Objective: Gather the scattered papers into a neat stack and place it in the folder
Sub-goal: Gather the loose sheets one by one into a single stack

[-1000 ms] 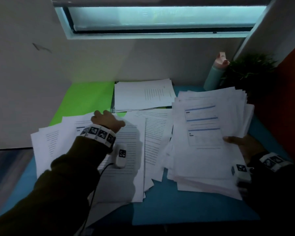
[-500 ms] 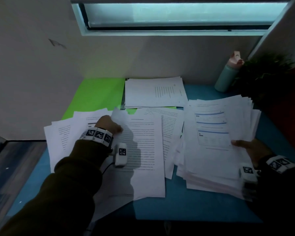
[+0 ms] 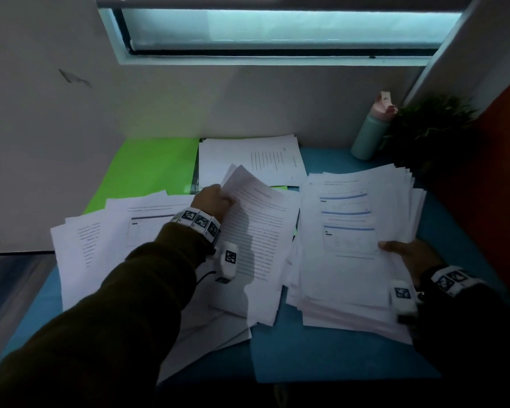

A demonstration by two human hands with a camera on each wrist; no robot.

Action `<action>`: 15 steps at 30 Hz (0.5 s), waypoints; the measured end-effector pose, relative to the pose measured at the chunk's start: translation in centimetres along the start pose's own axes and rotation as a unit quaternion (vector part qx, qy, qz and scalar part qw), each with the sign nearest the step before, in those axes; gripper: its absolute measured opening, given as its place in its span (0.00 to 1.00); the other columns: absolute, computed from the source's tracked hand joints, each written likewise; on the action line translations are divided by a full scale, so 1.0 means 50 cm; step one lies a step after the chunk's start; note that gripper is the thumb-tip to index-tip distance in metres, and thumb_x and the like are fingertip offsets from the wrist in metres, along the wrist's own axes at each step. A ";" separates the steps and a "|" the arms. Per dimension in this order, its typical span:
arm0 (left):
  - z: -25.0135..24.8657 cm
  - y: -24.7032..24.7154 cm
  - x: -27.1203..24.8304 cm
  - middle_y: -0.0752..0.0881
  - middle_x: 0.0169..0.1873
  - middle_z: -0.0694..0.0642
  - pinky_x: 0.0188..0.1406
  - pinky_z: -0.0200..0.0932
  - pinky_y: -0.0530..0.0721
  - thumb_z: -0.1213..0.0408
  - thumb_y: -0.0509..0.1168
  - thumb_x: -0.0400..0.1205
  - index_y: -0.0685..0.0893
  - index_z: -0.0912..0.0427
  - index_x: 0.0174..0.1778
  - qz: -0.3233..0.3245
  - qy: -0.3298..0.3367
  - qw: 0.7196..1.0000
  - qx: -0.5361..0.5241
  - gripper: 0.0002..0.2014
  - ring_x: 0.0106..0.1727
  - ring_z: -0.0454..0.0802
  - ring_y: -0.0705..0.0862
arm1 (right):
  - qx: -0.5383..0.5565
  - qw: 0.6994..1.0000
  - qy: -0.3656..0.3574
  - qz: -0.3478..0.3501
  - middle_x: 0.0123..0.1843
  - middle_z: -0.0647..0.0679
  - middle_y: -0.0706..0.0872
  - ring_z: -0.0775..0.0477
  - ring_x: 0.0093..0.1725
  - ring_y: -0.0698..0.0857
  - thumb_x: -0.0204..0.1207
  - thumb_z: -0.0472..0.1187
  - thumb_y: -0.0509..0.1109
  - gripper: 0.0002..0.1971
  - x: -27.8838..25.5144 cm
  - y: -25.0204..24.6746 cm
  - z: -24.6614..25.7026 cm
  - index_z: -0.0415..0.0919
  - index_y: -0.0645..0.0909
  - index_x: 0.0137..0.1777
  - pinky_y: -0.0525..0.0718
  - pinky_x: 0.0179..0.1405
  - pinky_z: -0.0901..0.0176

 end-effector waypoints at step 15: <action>-0.202 -0.128 -0.046 0.87 0.46 0.60 0.42 0.45 0.80 0.59 0.64 0.82 0.80 0.68 0.56 -0.274 0.253 0.882 -0.287 0.15 0.45 0.47 0.83 | -0.033 0.999 -0.016 -0.027 0.63 0.36 0.85 0.34 0.56 0.85 0.71 0.29 0.75 0.25 -0.004 -0.002 0.004 0.32 0.78 0.69 0.83 0.60 0.42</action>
Point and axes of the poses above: each hand's wrist, its own x-axis towards the middle knuckle, its own y-axis out of the palm, z = x × y, the point moved 2 cm from there along x, towards the middle knuckle
